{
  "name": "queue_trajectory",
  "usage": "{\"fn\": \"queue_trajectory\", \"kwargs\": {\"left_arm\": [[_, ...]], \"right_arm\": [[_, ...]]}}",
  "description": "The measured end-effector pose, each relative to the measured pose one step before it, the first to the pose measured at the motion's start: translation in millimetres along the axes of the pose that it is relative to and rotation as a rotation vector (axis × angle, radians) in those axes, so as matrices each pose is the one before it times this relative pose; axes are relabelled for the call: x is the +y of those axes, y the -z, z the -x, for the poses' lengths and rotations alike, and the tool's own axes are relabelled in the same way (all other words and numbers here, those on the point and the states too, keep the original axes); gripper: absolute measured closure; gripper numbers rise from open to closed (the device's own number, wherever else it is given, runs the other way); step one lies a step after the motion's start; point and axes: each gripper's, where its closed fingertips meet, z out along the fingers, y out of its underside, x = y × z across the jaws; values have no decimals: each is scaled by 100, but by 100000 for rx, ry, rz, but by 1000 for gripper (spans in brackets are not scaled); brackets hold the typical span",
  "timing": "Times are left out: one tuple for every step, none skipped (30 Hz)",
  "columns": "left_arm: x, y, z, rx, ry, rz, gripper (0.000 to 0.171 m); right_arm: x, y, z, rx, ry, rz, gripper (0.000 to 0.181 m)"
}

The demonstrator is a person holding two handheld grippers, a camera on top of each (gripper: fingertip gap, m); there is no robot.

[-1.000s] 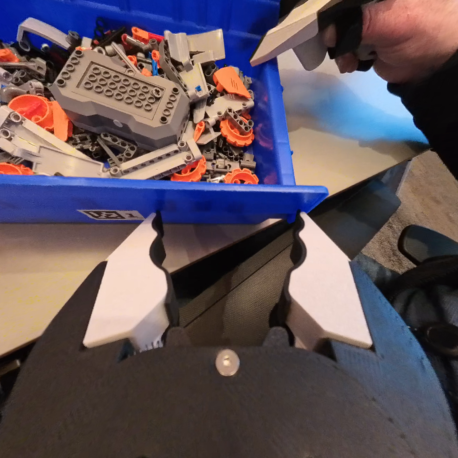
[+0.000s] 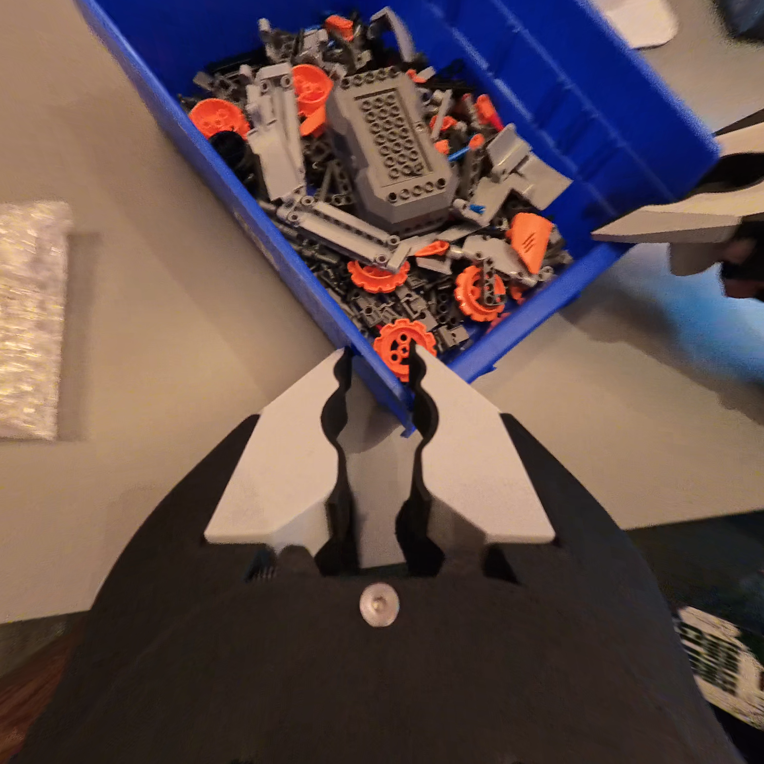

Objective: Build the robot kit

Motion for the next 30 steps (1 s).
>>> {"fn": "queue_trajectory", "kwargs": {"left_arm": [[-353,-271,1066,-3715,-1574,2419,150],[-383,-177,1071,-2568,47,2274,152],[-482,-182,1114,-2189,406,1771,155],[-488,-286,1141,-2312,324,1443,157],[-453,-311,1081,-2033,970,1784,159],[-385,-287,964,-1911,-690,2573,160],[-333,-336,1083,-2974,-2667,2826,162],[-431,-368,1127,-2595,-3049,2023,164],[-416,-356,1031,-1505,-2982,1793,165],[-303,-364,1076,-1606,-2683,1848,166],[-400,-337,947,72,-364,599,167],[-410,-292,715,2292,1020,89,167],[-387,-239,680,2033,-796,-64,168],[-266,-302,595,2048,-322,183,168],[-298,-313,266,4022,1706,-222,168],[-511,-243,194,3054,179,-1242,168],[-419,-346,250,684,-664,-685,168],[-403,-241,295,-756,-391,-305,169],[-261,-161,243,-963,-514,673,169],[-246,-134,274,-787,114,340,169],[-420,-166,294,-784,1025,-1422,169],[-397,-210,122,242,893,-2165,168],[-214,-218,-110,2091,1634,-1649,167],[-183,-187,-188,2906,2173,-1829,165],[-116,-166,-26,1827,1680,-1893,164],[-1,-150,67,838,-189,-1287,164],[-60,-69,33,946,-71,-1234,164],[-89,-30,112,286,68,-835,164],[-69,-48,269,-1219,-855,13,165],[-68,-57,322,-1808,-1026,470,167]], "right_arm": [[-458,-576,38,-759,50,-450,161],[-438,-654,87,-970,688,-570,160],[-460,-716,51,-577,355,-817,159],[-529,-753,-59,186,-768,-1028,159],[-518,-740,-30,56,-819,-456,158],[-500,-692,-103,878,-189,-97,158],[-490,-712,-78,1302,-221,-204,158],[-473,-712,23,1542,157,-191,157],[-460,-670,53,1884,600,-313,158],[-427,-650,113,1641,-305,-742,157],[-370,-654,136,1528,-458,-873,157],[-347,-572,55,1544,-634,-752,157],[-306,-488,50,1271,349,-316,156],[-279,-402,-7,1648,2567,47,156],[-252,-218,-138,1554,2532,33,156],[-152,-182,-249,796,-2293,492,156],[-225,-181,-276,1278,-3752,787,156],[-268,-139,-101,1626,-1703,786,156],[-225,-136,-47,1197,-1337,-194,156],[-84,-268,-99,731,-2698,-816,156],[-154,-328,-214,1742,-1291,-2027,155],[-221,-196,-2,768,682,-2315,133],[379,-115,751,-3612,3182,2079,119],[481,-143,-214,4188,4069,3013,116],[217,103,-211,4311,6312,1141,110],[-138,336,191,-352,2726,-1566,112],[-327,313,585,-5205,-2623,-2396,119],[-143,39,280,-4276,-4802,-920,116],[-194,-153,164,-3186,-2270,-1230,116],[-132,-237,35,-598,1187,-811,122]]}}
